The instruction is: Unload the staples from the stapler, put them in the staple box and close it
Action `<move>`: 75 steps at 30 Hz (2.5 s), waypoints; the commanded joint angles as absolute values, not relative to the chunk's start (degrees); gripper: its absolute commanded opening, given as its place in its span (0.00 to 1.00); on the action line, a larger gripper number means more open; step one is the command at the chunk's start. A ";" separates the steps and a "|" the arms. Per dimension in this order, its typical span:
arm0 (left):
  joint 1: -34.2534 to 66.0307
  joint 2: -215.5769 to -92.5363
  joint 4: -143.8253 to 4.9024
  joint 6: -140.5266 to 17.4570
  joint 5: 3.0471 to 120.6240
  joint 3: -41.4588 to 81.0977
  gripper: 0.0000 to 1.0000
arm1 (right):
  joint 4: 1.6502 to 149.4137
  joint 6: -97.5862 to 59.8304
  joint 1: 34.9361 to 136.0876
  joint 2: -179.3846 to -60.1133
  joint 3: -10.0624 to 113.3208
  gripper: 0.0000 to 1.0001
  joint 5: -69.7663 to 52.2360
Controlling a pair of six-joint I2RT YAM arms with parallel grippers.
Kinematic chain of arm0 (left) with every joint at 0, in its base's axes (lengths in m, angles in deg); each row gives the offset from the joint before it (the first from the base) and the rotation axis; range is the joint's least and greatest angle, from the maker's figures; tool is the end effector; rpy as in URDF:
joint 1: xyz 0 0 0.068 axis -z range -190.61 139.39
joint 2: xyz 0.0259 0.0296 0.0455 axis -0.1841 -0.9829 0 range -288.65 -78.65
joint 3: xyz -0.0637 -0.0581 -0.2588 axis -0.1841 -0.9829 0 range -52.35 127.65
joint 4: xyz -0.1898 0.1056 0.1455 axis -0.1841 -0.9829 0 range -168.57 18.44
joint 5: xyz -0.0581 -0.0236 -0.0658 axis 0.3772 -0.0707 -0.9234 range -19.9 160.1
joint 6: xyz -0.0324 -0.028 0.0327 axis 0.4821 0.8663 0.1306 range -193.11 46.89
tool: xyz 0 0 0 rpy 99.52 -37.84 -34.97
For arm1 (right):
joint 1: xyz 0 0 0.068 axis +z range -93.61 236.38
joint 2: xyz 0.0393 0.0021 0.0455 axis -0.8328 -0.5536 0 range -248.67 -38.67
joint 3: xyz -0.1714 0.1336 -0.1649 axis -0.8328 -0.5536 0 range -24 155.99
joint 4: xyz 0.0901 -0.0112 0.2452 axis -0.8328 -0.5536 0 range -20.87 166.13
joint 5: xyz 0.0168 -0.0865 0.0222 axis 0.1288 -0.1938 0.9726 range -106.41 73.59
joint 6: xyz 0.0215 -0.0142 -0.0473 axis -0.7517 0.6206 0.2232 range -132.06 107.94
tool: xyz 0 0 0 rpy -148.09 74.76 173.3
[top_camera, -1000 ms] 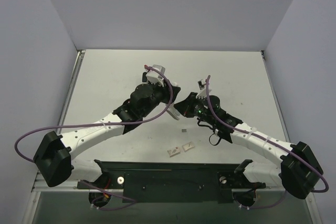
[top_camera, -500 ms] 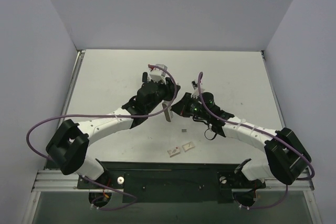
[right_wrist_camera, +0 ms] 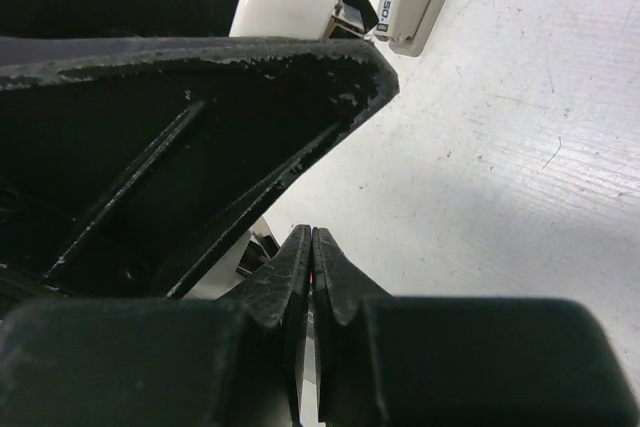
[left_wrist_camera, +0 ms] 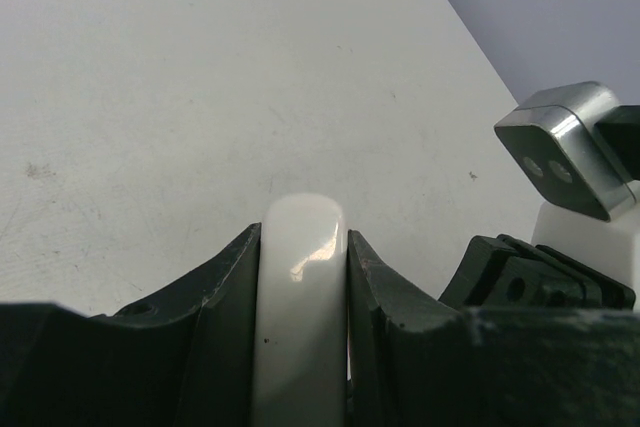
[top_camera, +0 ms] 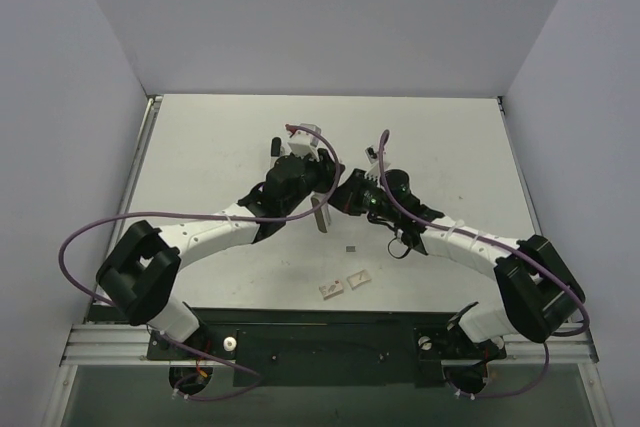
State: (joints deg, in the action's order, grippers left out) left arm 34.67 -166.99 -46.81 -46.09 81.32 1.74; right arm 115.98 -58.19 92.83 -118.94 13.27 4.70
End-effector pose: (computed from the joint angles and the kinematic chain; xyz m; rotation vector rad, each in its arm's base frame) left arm 0.2554 -0.2481 0.2712 0.1367 1.7888 -0.7512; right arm 0.2357 0.1900 0.2446 -0.1634 1.8096 1.3682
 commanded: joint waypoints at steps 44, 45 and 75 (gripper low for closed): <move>31.40 -182.11 -51.35 -39.37 66.58 19.11 0.00 | 138.45 -72.18 94.27 -124.90 13.44 0.00 18.31; 31.49 -181.40 -51.44 -39.10 66.41 18.93 0.00 | 137.40 -71.66 94.27 -124.45 13.26 0.00 18.22; 33.95 -146.78 -48.54 -29.34 50.94 2.67 0.00 | 84.59 -48.98 108.33 -84.55 17.91 0.00 -6.29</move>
State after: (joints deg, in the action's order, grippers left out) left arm 33.99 -151.45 -54.35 -29.91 52.78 3.66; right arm 89.76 -51.20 107.24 -87.79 14.10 -6.01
